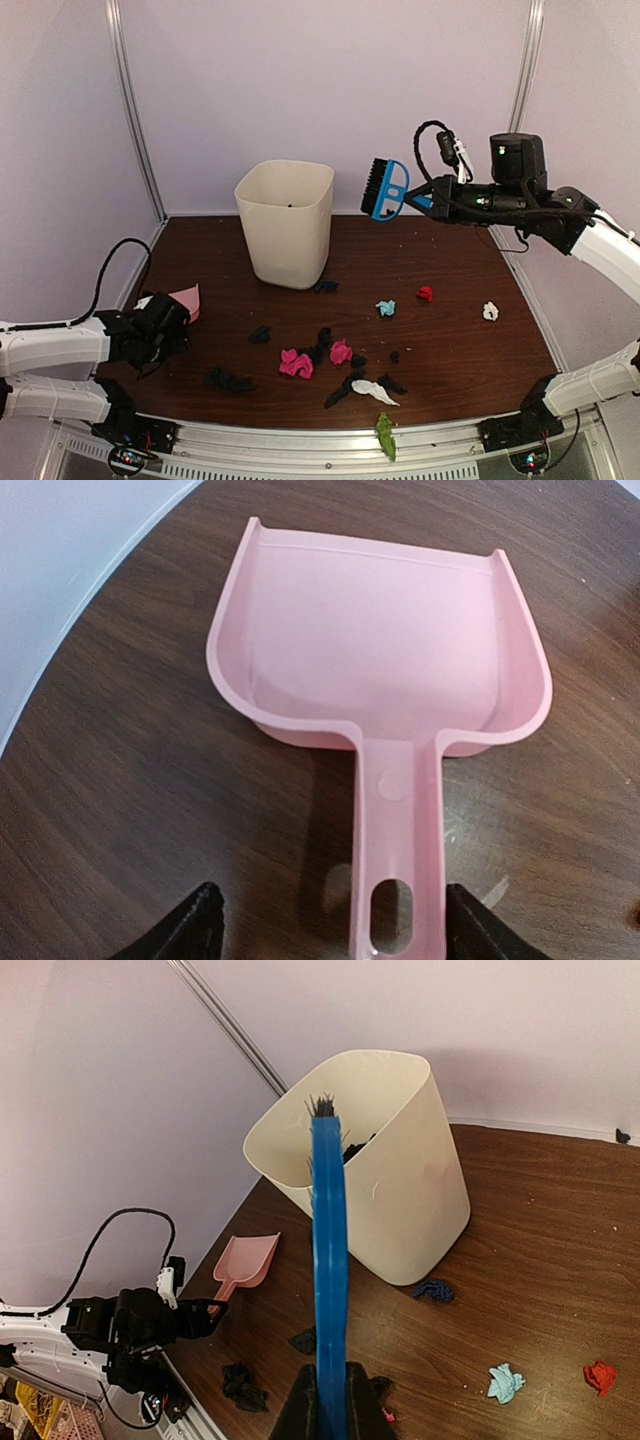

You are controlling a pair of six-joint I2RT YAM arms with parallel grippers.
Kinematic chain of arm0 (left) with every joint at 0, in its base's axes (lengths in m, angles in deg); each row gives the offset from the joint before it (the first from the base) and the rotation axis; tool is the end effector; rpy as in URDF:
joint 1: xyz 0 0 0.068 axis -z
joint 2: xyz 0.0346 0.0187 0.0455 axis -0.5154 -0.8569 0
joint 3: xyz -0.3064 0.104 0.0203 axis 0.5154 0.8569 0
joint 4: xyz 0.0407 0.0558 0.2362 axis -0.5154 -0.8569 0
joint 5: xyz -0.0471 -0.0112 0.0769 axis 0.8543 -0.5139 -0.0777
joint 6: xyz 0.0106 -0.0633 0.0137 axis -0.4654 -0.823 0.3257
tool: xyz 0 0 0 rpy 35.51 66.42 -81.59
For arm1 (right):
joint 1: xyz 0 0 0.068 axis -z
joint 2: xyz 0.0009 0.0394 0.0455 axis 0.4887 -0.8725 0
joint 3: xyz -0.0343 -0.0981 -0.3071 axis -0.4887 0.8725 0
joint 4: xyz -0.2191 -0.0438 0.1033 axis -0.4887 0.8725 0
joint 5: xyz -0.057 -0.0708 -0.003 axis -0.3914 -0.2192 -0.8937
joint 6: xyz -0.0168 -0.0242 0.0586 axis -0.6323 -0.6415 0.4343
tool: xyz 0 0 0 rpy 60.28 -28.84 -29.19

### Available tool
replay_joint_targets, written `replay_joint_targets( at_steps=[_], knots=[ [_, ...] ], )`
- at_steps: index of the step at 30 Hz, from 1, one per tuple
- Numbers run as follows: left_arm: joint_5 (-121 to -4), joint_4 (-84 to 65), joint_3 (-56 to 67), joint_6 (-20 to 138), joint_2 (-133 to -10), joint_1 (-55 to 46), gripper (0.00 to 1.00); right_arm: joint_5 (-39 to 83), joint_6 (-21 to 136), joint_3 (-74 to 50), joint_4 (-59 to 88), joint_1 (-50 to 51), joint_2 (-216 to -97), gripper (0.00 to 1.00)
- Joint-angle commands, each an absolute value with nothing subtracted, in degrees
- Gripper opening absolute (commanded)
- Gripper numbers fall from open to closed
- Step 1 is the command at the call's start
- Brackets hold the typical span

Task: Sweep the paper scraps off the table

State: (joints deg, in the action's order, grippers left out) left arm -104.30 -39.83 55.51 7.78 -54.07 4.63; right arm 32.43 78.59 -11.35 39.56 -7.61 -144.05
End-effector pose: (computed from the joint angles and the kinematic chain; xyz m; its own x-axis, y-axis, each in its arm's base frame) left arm 0.1164 -0.0486 0.1914 -0.5870 -0.4970 -0.6390 -0.5212 0.8360 -0.1715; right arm 0.1819 0.1563 0.4541 -0.6077 0.1052 -0.7872 -0.5863 0.6092 0.5341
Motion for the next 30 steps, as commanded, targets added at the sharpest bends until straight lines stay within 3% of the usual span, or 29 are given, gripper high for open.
replay_joint_targets(
  at_steps=[1,8,19,26,30],
  knots=[
    [-109.2,-29.6,58.3,8.7,-53.4,4.3,0.75,32.1,77.4,-11.5,38.9,-7.5,-144.5,0.00],
    [-111.3,-29.5,57.8,6.6,-58.0,4.3,0.73,32.6,77.0,-12.8,39.5,-7.5,-145.8,0.00],
    [-112.9,-30.4,55.4,4.2,-64.7,4.3,0.50,32.7,77.0,-14.0,39.7,-7.5,-146.5,0.00],
    [-113.2,-33.9,54.1,4.4,-59.9,4.3,0.29,32.6,77.1,-13.5,39.5,-7.6,-146.2,0.00],
    [-112.8,-37.6,52.6,4.8,-58.1,4.3,0.24,32.8,77.4,-12.9,38.6,-7.5,-145.9,0.00]
  ],
)
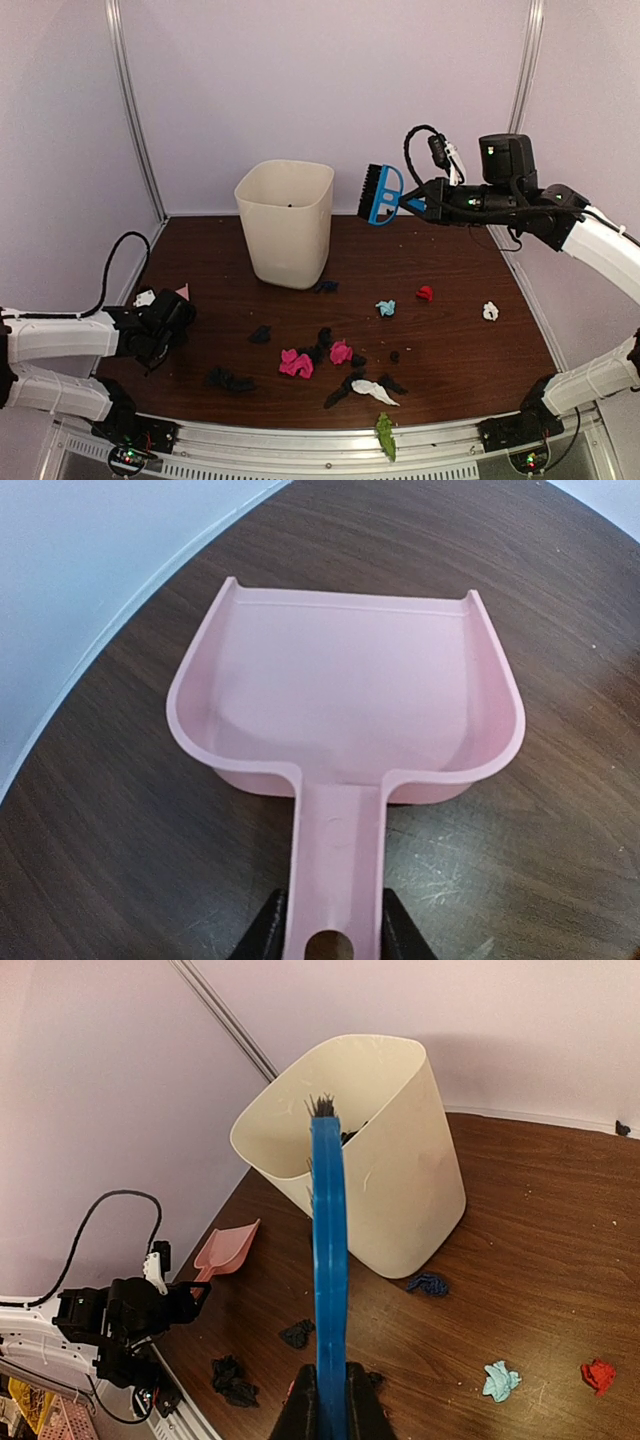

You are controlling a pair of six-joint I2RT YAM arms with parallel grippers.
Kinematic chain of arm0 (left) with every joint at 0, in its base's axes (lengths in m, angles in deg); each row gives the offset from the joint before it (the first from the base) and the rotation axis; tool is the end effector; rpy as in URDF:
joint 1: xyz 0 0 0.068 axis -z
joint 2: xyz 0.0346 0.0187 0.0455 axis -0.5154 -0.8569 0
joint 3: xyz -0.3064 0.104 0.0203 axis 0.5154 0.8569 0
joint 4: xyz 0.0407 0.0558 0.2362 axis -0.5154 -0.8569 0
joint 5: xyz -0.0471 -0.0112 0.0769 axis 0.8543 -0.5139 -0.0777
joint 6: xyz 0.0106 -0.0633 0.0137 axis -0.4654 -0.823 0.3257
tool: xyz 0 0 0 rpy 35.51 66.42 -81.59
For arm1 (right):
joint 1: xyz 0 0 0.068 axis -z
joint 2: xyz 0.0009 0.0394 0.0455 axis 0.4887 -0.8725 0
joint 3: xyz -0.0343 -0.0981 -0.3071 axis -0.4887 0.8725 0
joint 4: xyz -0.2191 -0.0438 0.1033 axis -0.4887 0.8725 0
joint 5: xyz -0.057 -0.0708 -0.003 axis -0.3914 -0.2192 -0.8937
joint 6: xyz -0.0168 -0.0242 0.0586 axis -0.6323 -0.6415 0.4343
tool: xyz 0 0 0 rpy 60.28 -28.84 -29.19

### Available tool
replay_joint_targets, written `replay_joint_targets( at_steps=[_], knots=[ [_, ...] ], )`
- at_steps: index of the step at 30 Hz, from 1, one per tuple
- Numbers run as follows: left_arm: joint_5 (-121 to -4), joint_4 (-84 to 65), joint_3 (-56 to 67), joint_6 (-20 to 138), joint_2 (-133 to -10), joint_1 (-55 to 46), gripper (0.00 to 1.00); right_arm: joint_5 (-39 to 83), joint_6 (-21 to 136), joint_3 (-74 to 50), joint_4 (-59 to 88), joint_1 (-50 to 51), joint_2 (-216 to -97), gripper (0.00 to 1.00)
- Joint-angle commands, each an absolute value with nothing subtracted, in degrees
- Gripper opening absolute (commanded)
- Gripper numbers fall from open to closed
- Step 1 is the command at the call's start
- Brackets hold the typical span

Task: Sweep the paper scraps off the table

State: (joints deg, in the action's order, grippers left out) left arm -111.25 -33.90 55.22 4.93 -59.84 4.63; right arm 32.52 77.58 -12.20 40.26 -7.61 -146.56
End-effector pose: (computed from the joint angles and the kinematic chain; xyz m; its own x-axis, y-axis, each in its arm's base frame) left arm 0.1338 -0.0549 0.1901 -0.4854 -0.5100 -0.7102 -0.5798 0.7957 -0.1751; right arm 0.1928 0.1646 0.4478 -0.6236 0.0745 -0.7782 -0.5804 0.6227 0.5247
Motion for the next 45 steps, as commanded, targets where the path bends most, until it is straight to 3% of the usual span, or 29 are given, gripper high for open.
replay_joint_targets(
  at_steps=[1,16,27,35,45],
  knots=[
    [-112.8,-38.6,52.3,4.8,-57.7,4.3,0.23,32.9,77.4,-12.6,38.3,-7.6,-145.9,0.00],
    [-105.4,-43.5,47.9,19.2,-45.1,4.4,0.18,42.9,77.5,-11.9,39.1,-7.7,-150.5,0.00],
    [-90.4,-41.8,42.2,29.0,-40.8,4.7,0.18,49.9,74.8,-16.6,45.3,-13.1,-162.2,0.00],
    [-90.9,-51.0,34.3,33.5,-39.9,4.7,0.17,55.9,79.1,-17.1,40.8,-19.1,-167.6,0.00],
    [-92.7,-50.4,32.7,34.9,-38.0,4.7,0.16,57.6,93.1,-19.8,33.4,-29.1,-175.2,0.00]
  ],
)
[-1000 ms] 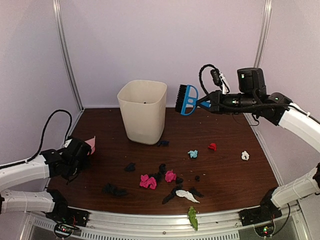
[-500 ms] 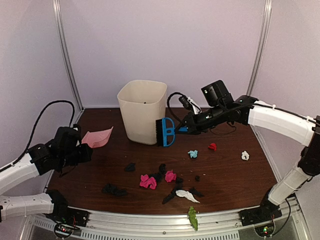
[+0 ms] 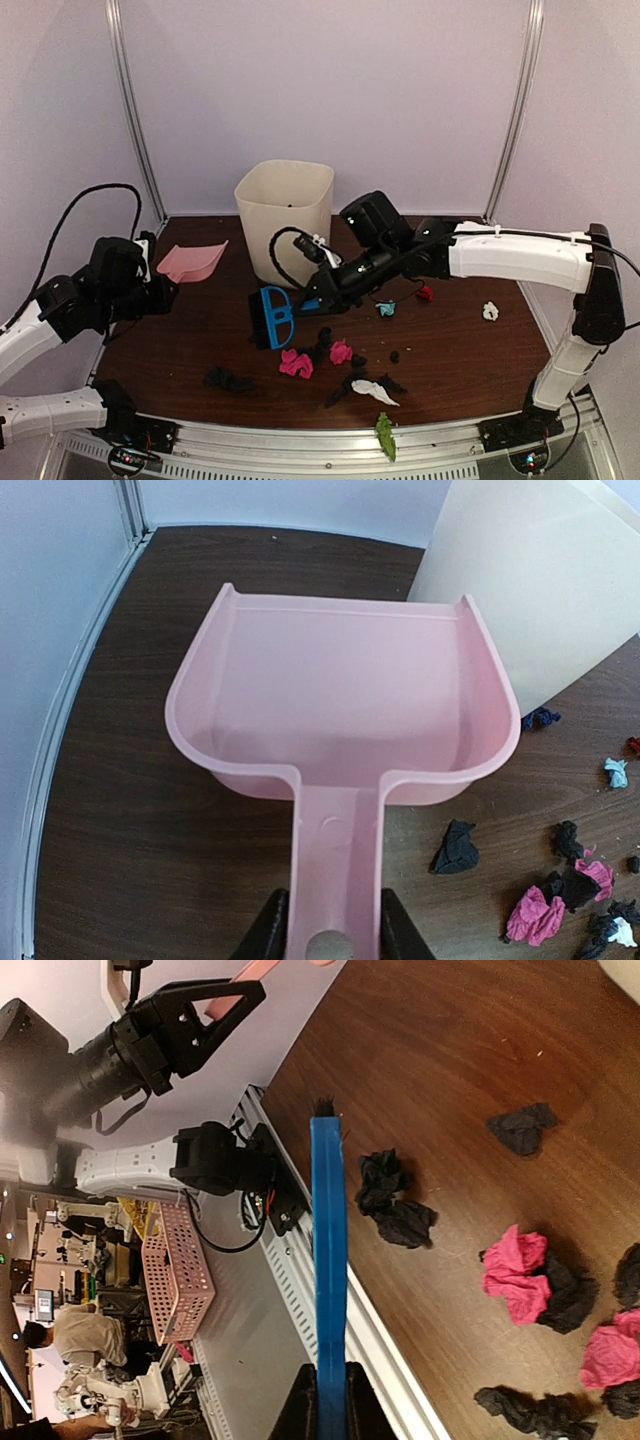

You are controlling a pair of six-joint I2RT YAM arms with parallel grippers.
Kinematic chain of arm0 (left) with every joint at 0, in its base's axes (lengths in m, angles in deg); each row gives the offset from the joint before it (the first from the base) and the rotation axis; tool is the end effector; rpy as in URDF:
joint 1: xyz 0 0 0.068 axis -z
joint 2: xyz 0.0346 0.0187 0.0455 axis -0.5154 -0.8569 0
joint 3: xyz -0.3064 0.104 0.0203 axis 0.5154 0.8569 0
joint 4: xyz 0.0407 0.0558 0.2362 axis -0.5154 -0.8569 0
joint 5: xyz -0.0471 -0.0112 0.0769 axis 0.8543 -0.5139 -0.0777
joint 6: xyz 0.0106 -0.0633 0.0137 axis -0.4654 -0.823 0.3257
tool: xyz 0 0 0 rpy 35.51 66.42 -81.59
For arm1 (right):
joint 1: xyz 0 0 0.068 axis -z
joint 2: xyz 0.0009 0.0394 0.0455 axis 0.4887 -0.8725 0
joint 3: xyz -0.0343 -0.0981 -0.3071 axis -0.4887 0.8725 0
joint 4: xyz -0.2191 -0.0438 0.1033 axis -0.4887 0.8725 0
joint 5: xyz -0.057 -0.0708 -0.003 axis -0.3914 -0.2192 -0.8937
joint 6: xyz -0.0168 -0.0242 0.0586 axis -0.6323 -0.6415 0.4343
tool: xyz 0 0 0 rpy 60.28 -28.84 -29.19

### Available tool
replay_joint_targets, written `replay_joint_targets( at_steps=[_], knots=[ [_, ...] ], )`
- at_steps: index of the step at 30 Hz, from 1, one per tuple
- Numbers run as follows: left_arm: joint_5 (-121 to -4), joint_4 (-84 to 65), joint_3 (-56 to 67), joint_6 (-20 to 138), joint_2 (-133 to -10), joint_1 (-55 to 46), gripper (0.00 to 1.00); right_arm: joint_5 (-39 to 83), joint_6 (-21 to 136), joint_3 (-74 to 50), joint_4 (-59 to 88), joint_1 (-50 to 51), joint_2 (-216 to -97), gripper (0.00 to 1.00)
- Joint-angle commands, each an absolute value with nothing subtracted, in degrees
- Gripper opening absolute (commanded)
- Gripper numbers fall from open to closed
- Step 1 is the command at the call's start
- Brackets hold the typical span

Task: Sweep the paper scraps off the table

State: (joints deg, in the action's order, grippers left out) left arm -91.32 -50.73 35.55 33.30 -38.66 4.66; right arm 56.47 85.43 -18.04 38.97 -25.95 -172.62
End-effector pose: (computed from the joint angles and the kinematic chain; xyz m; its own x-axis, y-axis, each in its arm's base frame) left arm 0.0992 -0.0491 0.3075 -0.6086 -0.2697 -0.7463 -0.0562 0.9528 -0.2985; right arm 0.1885 0.3318 0.3535 -0.8190 -0.4314 -0.3784 -0.5279 0.3082 0.7914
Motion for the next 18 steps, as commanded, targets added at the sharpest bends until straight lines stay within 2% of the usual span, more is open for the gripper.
replay_joint_targets(
  at_steps=[1,10,18],
  knots=[
    [-93.1,-51.0,32.1,34.6,-37.9,4.7,0.16,57.6,95.2,-20.1,32.1,-30.3,-176.2,0.00],
    [-91.5,-55.9,27.4,33.6,-32.7,4.7,0.16,53.7,109.3,-36.5,31.2,-41.9,-193.3,0.00],
    [-88.2,-59.5,25.2,34.6,-29.6,4.7,0.16,51.4,113.2,-43.3,34.0,-43.8,-203.7,0.00]
  ],
)
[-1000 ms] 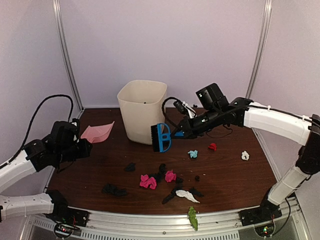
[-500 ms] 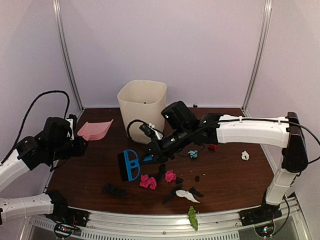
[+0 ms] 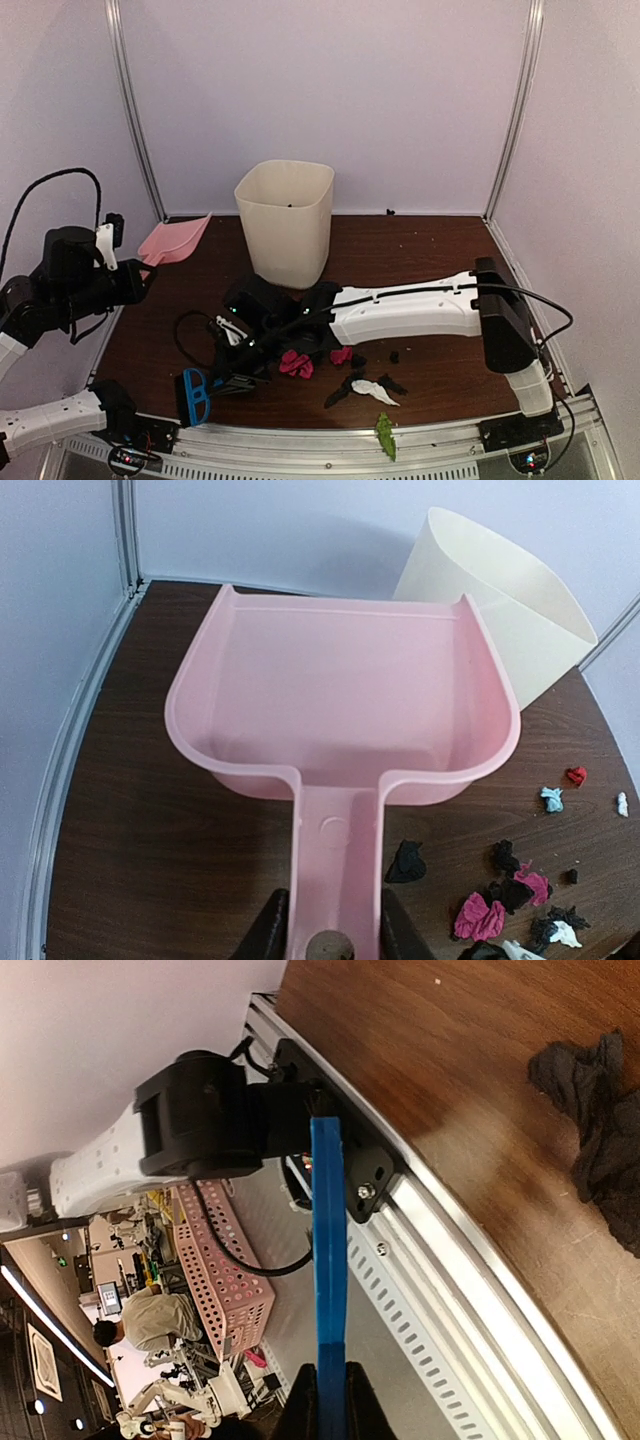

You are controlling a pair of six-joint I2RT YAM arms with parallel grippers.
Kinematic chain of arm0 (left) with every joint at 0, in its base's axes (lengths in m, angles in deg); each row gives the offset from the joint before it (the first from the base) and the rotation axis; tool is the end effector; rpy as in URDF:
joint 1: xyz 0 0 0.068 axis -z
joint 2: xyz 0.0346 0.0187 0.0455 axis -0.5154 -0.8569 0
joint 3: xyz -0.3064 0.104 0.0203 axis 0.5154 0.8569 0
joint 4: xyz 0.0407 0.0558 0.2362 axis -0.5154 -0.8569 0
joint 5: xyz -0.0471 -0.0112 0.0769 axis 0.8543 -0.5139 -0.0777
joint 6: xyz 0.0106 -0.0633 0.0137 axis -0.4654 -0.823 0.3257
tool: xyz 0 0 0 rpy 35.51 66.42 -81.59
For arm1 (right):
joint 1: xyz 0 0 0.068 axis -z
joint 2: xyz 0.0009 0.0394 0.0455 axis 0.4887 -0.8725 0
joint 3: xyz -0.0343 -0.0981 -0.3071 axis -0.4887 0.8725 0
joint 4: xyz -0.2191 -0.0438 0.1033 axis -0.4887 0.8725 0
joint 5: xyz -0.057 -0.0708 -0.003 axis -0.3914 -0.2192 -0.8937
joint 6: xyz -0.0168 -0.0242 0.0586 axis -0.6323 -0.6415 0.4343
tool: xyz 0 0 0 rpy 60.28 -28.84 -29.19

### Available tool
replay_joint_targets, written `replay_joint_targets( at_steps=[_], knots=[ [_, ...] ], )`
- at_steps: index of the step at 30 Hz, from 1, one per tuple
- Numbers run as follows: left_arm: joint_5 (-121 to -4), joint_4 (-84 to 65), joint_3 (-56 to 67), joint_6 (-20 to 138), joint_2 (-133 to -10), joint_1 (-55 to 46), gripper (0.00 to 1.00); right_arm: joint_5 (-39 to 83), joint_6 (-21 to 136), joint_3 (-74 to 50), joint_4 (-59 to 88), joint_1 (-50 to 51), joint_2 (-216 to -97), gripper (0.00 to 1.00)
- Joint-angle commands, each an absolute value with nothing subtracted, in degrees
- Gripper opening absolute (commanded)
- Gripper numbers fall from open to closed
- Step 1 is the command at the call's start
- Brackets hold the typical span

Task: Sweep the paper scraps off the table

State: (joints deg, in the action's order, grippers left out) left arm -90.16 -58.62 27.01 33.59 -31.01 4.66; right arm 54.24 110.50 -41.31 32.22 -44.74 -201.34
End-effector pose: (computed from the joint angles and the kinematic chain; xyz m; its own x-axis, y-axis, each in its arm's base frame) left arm 0.0653 -0.0259 0.3503 -0.5288 -0.3275 -0.7830 0.0002 0.9225 -0.3860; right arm 0.1138 0.5165 0.2753 -0.8459 -0.5318 -0.0407 -0.2876 0.3904 0.8746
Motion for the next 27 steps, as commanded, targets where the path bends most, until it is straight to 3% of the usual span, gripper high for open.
replay_joint_targets(
  at_steps=[1,7,17,27],
  knots=[
    [-87.6,-59.5,25.1,35.1,-29.2,4.7,0.16,51.0,112.9,-43.0,34.9,-43.7,-204.0,0.00],
    [-82.9,-59.7,24.7,38.2,-29.4,4.7,0.16,48.3,108.2,-35.2,42.2,-42.4,-200.0,0.00],
    [-77.9,-56.5,27.2,39.3,-33.8,4.7,0.15,43.8,100.2,-11.3,48.0,-32.9,-182.7,0.00],
    [-75.9,-52.9,28.6,39.7,-40.3,6.0,0.14,41.3,85.1,-6.9,57.9,-17.7,-177.2,0.00]
  ],
)
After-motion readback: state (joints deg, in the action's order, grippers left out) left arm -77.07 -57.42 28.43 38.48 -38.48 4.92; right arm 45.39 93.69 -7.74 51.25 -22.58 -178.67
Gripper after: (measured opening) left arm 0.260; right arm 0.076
